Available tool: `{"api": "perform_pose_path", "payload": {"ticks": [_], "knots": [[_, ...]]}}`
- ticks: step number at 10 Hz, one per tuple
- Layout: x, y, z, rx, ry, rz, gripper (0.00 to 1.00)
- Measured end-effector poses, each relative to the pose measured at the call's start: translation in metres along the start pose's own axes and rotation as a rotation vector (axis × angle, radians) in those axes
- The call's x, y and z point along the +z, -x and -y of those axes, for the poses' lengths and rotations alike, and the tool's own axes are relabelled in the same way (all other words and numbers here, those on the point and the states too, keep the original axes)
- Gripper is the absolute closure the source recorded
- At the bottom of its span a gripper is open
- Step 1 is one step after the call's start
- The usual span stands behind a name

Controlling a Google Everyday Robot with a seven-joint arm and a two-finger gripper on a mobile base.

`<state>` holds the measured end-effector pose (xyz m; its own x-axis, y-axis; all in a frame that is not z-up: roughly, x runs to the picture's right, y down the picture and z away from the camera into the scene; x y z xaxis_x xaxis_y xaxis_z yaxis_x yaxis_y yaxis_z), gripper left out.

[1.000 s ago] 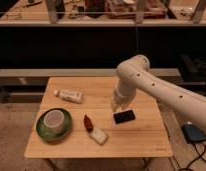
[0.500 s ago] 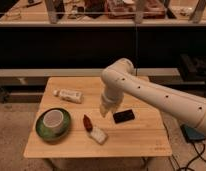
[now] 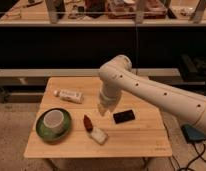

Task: Move the arm in a circular motion

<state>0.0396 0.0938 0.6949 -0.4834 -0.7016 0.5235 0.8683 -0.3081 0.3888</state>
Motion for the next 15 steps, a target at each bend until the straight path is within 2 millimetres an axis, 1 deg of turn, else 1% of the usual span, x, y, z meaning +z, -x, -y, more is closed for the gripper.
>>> {"api": "perform_pose_path", "payload": {"ticks": [1,2,3,4,6,9,10,12,13,14,15], "knots": [[0.001,0.002,-0.018,0.012,-0.008,0.002,0.57],[-0.002,0.006,-0.032,-0.001,-0.005,0.000,0.57],[0.000,0.009,-0.039,-0.026,0.003,0.003,0.57],[0.001,0.009,-0.042,-0.054,0.011,0.001,0.57],[0.001,0.005,-0.032,-0.068,0.035,-0.017,0.57],[0.010,0.000,0.009,-0.153,0.032,0.023,0.57],[0.010,-0.003,0.013,-0.185,0.024,0.031,0.57],[0.009,-0.006,0.012,-0.238,0.017,0.035,0.57],[0.009,-0.004,0.001,-0.224,0.012,0.036,0.57],[0.004,-0.005,-0.013,-0.191,0.019,0.030,0.57],[0.001,-0.008,-0.020,-0.169,0.022,0.027,0.57]]}}
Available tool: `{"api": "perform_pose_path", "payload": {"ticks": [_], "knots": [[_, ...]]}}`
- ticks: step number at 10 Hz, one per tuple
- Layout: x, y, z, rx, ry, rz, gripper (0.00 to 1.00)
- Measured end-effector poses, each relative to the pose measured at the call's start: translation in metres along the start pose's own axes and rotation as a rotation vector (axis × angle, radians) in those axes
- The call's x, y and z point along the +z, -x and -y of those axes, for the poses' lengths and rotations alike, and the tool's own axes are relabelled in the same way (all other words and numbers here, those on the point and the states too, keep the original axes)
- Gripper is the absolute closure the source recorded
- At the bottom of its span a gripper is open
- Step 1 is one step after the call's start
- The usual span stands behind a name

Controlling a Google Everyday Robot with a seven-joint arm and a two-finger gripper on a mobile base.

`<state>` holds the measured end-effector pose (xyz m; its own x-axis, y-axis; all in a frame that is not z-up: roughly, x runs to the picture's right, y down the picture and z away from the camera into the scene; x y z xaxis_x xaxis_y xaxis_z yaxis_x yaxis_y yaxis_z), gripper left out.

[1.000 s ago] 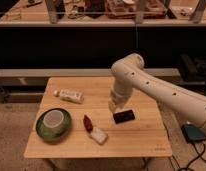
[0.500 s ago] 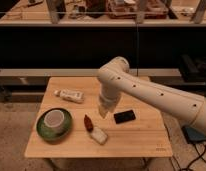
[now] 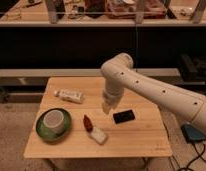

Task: Move the arm in a circular motion

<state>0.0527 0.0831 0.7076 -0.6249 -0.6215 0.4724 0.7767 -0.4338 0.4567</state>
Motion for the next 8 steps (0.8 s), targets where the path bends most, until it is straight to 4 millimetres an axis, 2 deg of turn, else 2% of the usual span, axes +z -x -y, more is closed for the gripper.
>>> {"api": "perform_pose_path", "payload": {"ticks": [1,3,5,6,7,8], "knots": [[-0.001,-0.001,-0.008,0.013,0.004,-0.002,0.57],[0.007,0.004,-0.007,-0.059,-0.011,0.009,0.57],[0.006,0.015,-0.001,-0.085,-0.030,0.018,0.48],[0.005,0.015,0.000,-0.081,-0.027,0.014,0.47],[0.003,0.004,0.003,-0.088,-0.029,0.003,0.51],[0.002,-0.015,0.006,-0.103,-0.038,-0.010,0.63]]}}
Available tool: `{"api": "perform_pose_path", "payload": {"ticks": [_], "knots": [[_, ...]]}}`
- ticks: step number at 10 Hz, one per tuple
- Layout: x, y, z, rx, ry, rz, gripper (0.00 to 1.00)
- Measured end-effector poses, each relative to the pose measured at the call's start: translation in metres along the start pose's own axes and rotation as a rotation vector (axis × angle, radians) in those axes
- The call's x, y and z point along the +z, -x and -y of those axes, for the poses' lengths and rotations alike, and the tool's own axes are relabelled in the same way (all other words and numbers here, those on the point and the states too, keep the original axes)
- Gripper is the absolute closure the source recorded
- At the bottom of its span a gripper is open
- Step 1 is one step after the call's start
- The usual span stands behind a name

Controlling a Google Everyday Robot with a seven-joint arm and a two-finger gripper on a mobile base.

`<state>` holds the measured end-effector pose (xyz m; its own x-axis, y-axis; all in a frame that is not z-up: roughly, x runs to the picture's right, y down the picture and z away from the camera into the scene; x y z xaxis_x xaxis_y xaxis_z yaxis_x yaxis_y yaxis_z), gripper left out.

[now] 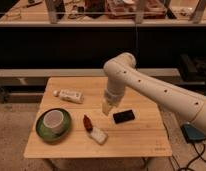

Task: Move the arm in a circular motion

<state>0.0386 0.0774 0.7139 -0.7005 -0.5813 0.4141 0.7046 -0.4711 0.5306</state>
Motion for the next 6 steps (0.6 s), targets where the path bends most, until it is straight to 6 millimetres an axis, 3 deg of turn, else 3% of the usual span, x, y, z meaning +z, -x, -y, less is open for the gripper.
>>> {"api": "perform_pose_path", "payload": {"ticks": [3,5,6], "knots": [[0.005,-0.068,-0.004,-0.062,-0.032,-0.032,0.88],[0.010,-0.094,-0.022,-0.063,-0.024,-0.031,0.84],[0.013,-0.107,-0.031,-0.050,-0.019,-0.029,0.75]]}}
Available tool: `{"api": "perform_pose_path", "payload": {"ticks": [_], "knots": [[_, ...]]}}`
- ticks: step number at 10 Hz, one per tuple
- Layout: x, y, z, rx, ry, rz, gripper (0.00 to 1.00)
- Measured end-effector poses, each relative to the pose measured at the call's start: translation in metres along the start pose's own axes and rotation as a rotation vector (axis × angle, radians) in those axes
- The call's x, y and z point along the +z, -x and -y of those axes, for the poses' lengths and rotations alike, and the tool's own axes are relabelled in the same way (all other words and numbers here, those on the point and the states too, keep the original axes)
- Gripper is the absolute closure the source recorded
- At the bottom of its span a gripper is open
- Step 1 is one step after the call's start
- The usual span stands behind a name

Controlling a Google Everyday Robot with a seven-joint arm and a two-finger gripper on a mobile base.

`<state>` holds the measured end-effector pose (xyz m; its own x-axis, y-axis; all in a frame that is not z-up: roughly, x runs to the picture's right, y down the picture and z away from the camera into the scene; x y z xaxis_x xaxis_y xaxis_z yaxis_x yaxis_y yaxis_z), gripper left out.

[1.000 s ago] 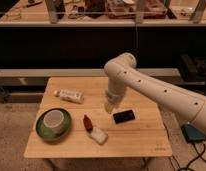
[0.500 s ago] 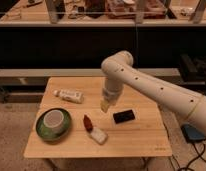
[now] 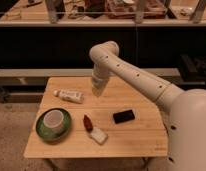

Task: Move the arm in a circular motion

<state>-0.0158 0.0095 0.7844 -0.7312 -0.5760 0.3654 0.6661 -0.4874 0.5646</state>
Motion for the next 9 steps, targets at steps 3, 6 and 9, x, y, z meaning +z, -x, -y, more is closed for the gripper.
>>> {"api": "perform_pose_path", "payload": {"ticks": [3,6,9], "knots": [[0.006,-0.009,-0.033,0.066,0.022,-0.013,0.44],[0.011,-0.001,-0.066,0.139,0.040,-0.028,0.21],[0.012,0.021,-0.089,0.199,0.047,-0.044,0.20]]}}
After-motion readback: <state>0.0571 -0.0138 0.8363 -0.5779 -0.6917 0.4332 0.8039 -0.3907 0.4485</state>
